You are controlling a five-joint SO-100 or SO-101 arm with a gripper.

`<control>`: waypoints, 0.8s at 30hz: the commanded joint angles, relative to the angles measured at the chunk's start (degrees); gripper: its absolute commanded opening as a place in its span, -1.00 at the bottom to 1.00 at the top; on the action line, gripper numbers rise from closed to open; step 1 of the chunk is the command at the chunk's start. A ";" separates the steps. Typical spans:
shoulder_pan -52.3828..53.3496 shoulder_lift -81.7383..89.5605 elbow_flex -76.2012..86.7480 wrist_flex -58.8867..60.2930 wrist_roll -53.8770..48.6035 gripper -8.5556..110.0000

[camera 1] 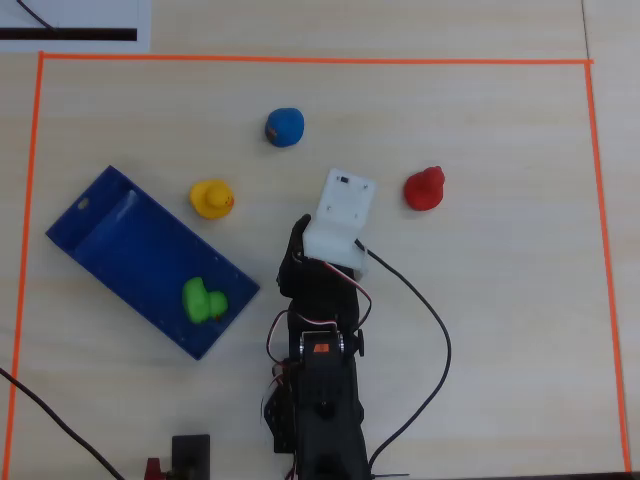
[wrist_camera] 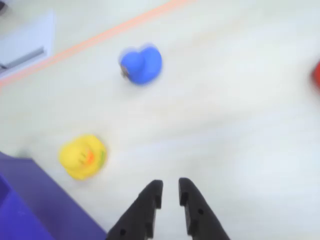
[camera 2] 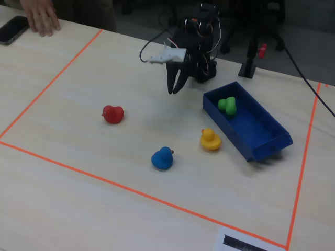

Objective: Grasp green duck and put it into box.

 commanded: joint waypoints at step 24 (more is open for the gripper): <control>-0.09 7.29 9.32 30.06 -6.77 -0.83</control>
